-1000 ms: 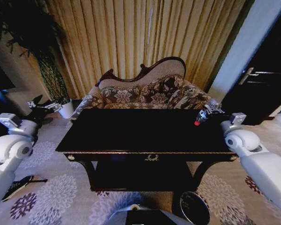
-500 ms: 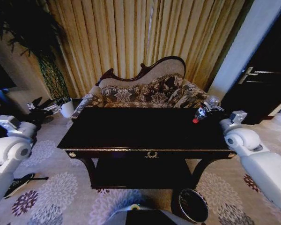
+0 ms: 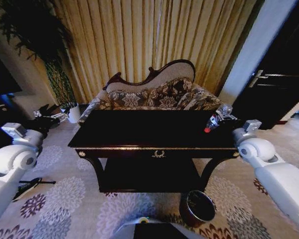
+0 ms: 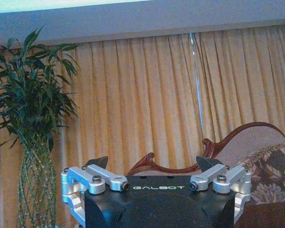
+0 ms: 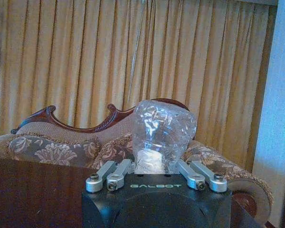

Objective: Move to the front of the table and place the trash on the table into the trash bin.

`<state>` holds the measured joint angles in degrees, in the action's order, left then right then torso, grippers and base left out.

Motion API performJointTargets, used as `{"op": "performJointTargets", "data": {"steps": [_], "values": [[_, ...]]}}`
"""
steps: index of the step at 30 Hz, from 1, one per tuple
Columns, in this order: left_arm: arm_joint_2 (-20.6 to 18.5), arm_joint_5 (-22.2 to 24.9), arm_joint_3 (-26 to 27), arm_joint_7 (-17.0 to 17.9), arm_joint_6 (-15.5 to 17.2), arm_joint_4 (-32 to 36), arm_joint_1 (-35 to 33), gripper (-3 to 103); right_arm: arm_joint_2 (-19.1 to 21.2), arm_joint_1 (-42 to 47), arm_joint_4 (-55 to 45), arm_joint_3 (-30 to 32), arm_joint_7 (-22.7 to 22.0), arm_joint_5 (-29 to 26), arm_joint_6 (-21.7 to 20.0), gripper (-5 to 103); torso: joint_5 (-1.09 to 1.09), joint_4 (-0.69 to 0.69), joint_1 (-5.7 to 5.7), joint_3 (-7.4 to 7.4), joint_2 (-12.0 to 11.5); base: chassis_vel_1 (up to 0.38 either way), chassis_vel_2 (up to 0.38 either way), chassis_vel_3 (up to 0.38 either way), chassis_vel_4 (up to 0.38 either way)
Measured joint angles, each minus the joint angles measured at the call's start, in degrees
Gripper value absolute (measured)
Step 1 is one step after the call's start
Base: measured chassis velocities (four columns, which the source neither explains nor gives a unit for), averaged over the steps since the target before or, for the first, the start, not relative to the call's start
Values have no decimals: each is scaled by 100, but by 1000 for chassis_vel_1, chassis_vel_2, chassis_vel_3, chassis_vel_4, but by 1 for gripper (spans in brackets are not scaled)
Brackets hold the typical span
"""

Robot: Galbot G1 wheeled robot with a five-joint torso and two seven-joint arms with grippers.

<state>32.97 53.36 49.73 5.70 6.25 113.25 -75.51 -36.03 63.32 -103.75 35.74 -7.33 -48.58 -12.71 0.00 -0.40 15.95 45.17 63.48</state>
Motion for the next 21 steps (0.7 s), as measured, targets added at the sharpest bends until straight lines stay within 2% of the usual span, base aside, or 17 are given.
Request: {"op": "performJointTargets", "data": {"steps": [14, 21], "values": [[31, -36, -86, 0, -6, 12, 27, 100, -153, 44, 67, -40, 10, 102, 0, 26, -1, 0, -1, -1, 1, 173, -171, -174, 170], [81, -314, -153, -31, -108, 53, -27, 100, -509, 325, 256, -37, 24, 363, 92, 26, 1, -1, -3, -2, 2, 139, -128, -124, 129]]}}
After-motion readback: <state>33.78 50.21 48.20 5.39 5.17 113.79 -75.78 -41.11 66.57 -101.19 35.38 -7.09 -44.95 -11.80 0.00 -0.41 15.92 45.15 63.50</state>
